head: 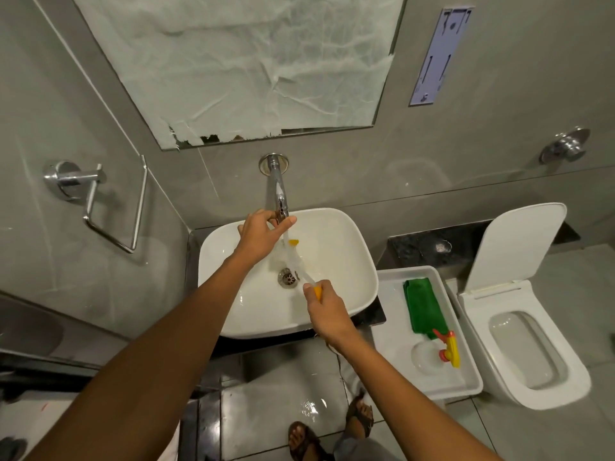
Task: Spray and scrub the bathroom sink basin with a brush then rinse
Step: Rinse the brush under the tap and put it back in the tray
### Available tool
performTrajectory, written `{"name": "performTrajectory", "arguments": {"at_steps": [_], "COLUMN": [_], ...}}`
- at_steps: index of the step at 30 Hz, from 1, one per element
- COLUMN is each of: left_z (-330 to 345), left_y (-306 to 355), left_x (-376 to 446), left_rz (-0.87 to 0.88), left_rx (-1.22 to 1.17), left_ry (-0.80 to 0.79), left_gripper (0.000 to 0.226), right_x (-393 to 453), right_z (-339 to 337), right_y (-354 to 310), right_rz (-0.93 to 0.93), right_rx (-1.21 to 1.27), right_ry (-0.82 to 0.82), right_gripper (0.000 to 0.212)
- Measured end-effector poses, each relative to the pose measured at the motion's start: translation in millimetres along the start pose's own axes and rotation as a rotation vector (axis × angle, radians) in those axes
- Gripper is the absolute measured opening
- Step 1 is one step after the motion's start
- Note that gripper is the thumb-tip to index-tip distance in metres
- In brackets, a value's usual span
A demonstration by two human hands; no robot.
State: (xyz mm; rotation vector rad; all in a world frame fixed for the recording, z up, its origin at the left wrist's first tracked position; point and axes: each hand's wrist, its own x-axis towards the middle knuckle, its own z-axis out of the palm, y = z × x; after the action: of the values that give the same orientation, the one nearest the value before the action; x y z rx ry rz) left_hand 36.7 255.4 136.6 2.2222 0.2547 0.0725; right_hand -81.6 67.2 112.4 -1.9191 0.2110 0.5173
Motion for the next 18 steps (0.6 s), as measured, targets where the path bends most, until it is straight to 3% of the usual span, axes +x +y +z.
{"name": "performTrajectory", "arguments": {"at_steps": [2,6,8,13,15,18], "left_z": [2.1,2.6,2.3,-0.7,-2.6,-6.4], "left_y": [0.7,1.0,0.6,-0.7,-1.7,-2.6], "left_x": [-3.6,-5.6,-3.1,3.7,5.5,9.9], "left_rz": [-0.002,-0.031,-0.057,-0.117,-0.133,-0.158], "left_rx": [-0.009,-0.046,-0.044,-0.133,-0.136,-0.132], "left_ry": [0.003,-0.009,-0.041,-0.136,-0.166,-0.222], "left_gripper": [0.037,0.037,0.043,0.048,0.043,0.046], "right_x": [1.2,4.8,5.6,5.0,5.2,3.5], "right_z": [2.2,0.1,-1.8,-17.4,-23.4,-24.8], "right_y": [-1.6,-0.8,-3.5,-6.8,-4.7,-4.0], "right_rz": [-0.096,-0.063,0.09,0.543,0.628,0.62], "right_rx": [-0.186,-0.144,0.126,1.071,1.264,1.307], "right_ry": [0.065,0.067,-0.004,-0.287,-0.381,-0.432], "right_gripper": [0.03,0.039,0.039,0.031,0.035,0.035]}}
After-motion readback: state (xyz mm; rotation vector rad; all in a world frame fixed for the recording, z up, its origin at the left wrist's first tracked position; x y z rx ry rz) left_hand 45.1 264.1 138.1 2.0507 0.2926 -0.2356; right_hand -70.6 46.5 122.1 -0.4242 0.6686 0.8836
